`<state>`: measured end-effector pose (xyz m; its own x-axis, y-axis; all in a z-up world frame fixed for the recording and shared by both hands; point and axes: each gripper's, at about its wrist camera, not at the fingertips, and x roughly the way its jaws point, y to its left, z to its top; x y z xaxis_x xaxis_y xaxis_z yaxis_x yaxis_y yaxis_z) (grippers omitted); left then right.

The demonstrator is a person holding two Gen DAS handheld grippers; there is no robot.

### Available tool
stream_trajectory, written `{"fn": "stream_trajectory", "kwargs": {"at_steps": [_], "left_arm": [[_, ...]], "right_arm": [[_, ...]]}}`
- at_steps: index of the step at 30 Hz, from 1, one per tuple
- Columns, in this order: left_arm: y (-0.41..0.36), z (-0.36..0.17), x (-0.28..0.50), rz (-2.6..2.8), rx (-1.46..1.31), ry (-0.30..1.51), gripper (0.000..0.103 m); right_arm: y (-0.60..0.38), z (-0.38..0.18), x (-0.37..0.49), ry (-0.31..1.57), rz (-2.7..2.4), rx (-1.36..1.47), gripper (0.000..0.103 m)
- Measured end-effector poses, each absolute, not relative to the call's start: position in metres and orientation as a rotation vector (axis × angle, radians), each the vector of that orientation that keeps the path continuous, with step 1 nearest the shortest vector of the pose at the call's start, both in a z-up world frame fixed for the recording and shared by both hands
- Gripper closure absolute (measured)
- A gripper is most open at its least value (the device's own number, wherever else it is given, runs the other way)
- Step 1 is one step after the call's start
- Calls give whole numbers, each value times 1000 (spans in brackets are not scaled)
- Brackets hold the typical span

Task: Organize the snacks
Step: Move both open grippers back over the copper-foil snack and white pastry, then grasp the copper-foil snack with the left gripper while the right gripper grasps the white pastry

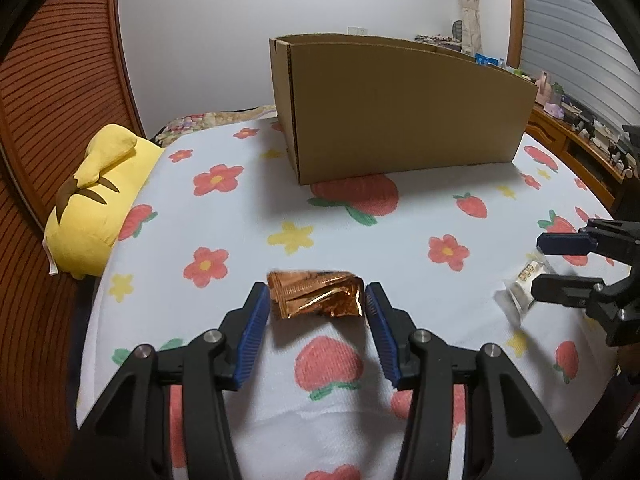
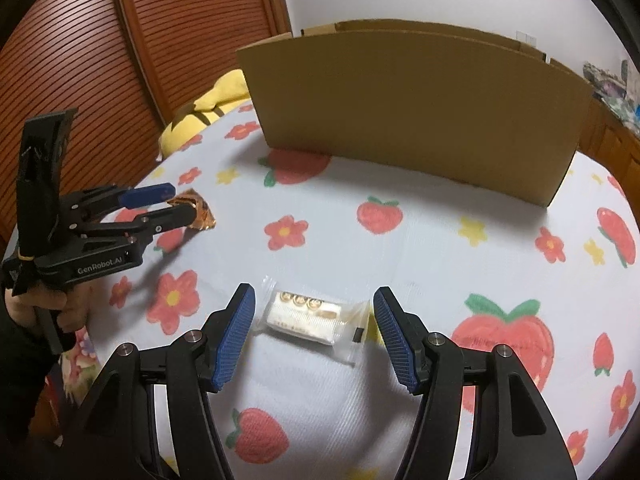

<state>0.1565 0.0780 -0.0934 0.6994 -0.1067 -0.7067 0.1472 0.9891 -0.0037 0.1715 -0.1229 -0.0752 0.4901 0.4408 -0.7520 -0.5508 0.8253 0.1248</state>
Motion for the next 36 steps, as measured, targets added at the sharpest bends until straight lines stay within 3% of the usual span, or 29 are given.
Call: {"fn": "stream_trajectory", "kwargs": {"at_steps": [17,22,36], "left_arm": [[79,-99,161,-143,46,807,53],[83,-92,161,-142,35,791,53],[79,-90,175,-155,6,801,51]], "right_arm": [[-112,-85,164,885,597,-207,38],[-111,-86,163,872,598,-222,49],[-109,-87,161,860,597,-225,51]]}}
